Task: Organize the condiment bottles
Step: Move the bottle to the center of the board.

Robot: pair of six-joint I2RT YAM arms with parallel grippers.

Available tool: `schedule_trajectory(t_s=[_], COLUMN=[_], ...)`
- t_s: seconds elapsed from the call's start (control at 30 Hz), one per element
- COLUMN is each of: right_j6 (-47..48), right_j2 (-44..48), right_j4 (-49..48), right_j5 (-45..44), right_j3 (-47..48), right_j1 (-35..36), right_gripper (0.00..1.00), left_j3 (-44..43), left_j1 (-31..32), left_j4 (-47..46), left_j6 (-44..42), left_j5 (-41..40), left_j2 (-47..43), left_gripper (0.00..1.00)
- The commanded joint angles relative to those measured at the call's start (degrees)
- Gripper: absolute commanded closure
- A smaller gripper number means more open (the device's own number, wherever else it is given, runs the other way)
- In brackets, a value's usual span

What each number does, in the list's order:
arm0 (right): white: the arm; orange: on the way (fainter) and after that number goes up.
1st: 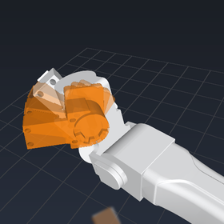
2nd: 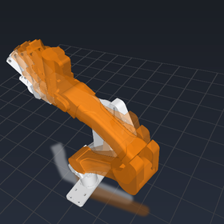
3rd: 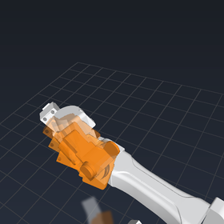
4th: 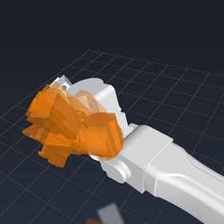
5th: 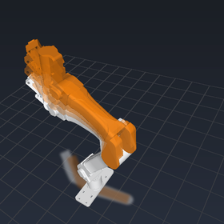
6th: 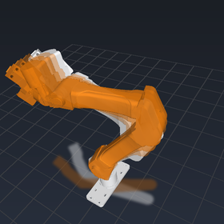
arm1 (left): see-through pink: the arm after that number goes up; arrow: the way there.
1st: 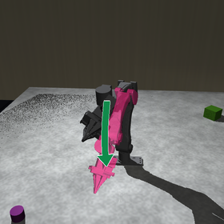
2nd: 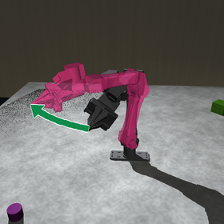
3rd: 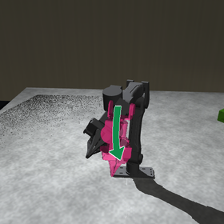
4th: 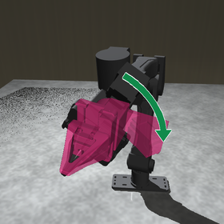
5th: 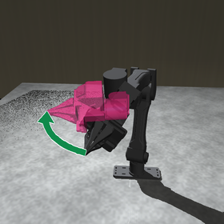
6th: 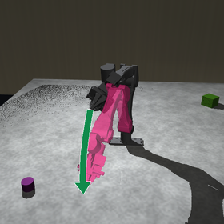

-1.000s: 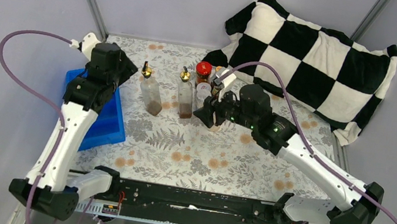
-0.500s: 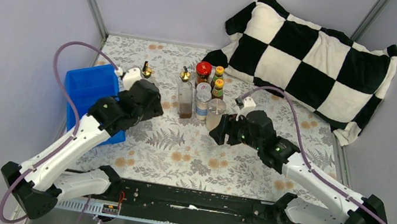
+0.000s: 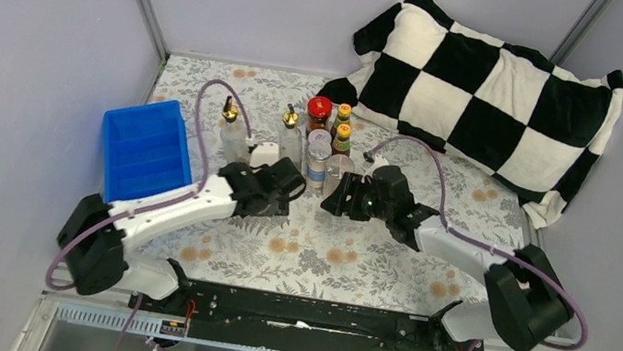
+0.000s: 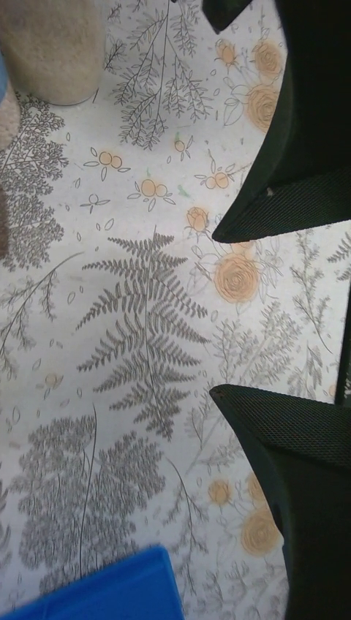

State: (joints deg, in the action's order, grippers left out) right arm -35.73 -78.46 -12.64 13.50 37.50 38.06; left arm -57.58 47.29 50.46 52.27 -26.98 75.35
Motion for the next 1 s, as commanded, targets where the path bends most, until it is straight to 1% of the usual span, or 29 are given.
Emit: schedule_trajectory(t_s=[0.0, 0.23, 0.57, 0.97], right_j6=[-0.9, -1.5, -0.9, -0.9], right_j2=[-5.3, -11.8, -20.0, -25.9], right_j4=[-4.7, -6.8, -8.3, -10.4], right_j5=[2.3, 2.7, 4.1, 7.0], right_j3=[6.3, 9.4, 14.4, 17.0], right_j1=[-1.4, -3.5, -5.7, -7.6], right_gripper=[0.33, 0.33, 0.34, 0.35], left_j3=[0.1, 0.1, -1.2, -4.6], left_j1=[1.8, 1.9, 1.9, 1.7], left_j4=[-7.2, -15.0, -21.8, -28.2], left_j6=[2.8, 4.1, 5.7, 5.5], left_j5=[-2.0, -1.9, -3.2, -4.6], left_j2=[6.0, 12.9, 21.3, 30.3], left_gripper=[0.25, 0.25, 0.25, 0.24])
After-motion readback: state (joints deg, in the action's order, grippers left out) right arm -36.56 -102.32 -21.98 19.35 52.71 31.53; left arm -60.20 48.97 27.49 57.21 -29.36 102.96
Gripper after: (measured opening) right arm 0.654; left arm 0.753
